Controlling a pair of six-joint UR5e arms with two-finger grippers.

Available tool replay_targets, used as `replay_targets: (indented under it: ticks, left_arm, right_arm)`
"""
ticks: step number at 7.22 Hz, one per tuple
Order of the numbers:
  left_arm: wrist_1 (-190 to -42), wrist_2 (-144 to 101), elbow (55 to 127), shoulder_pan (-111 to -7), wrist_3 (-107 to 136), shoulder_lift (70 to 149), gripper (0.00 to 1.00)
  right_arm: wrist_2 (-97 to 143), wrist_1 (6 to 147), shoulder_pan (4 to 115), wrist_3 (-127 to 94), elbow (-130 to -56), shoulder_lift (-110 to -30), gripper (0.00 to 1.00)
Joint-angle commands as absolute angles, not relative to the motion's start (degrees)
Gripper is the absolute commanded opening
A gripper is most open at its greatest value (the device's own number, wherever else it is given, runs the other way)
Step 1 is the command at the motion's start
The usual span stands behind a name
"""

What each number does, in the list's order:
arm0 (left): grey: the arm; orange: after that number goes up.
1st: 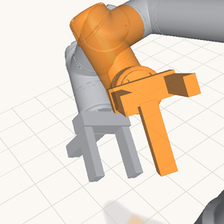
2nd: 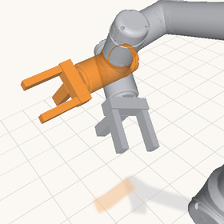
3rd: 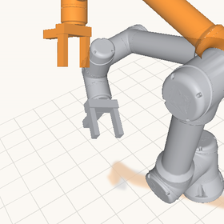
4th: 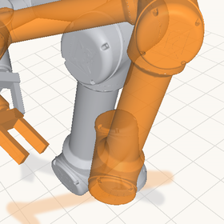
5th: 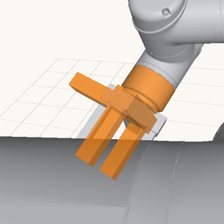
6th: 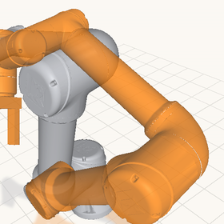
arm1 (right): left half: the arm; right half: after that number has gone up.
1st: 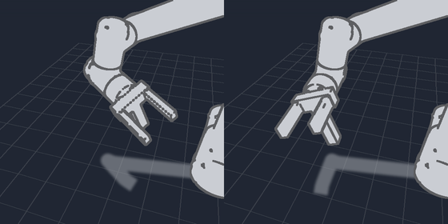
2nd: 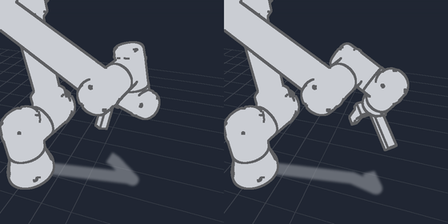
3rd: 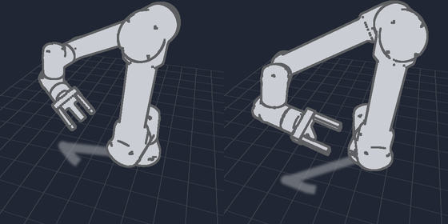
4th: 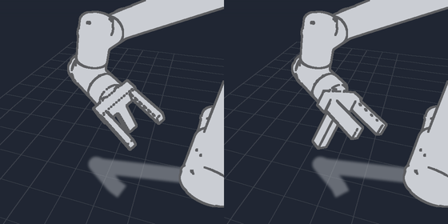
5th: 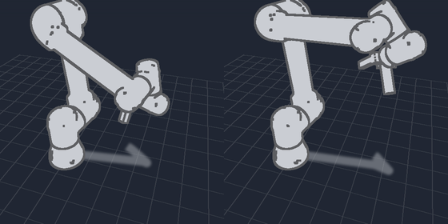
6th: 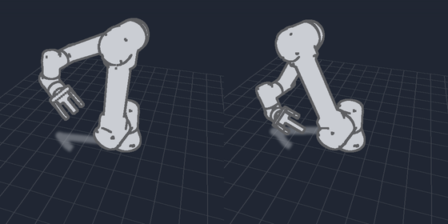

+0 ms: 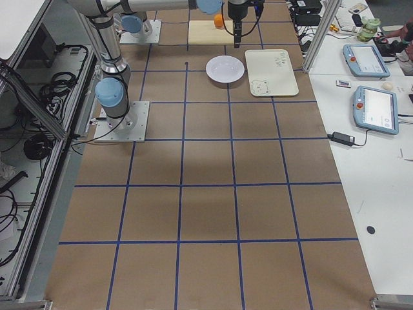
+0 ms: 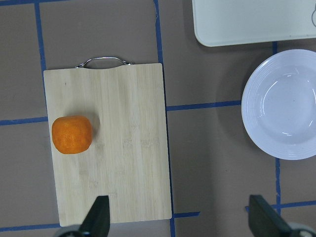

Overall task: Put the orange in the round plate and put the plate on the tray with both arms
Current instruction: 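Lower the left gripper over the orange on the cutting board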

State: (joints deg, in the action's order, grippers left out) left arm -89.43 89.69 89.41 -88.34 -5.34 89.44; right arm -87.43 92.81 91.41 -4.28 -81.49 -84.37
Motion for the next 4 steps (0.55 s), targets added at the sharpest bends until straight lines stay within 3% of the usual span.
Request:
replay_targets:
  ticks: [1, 4]
  left_arm:
    - [-89.1, 91.8, 90.9, -86.8, -5.5, 91.1, 1.00]
    - [-84.8, 91.8, 92.3, -82.8, -5.8, 96.2, 1.00]
  right_arm:
    - [-87.5, 92.8, 91.4, -4.3, -81.5, -84.4, 1.00]
    - [-87.4, 92.8, 91.4, -4.3, -81.5, -84.4, 1.00]
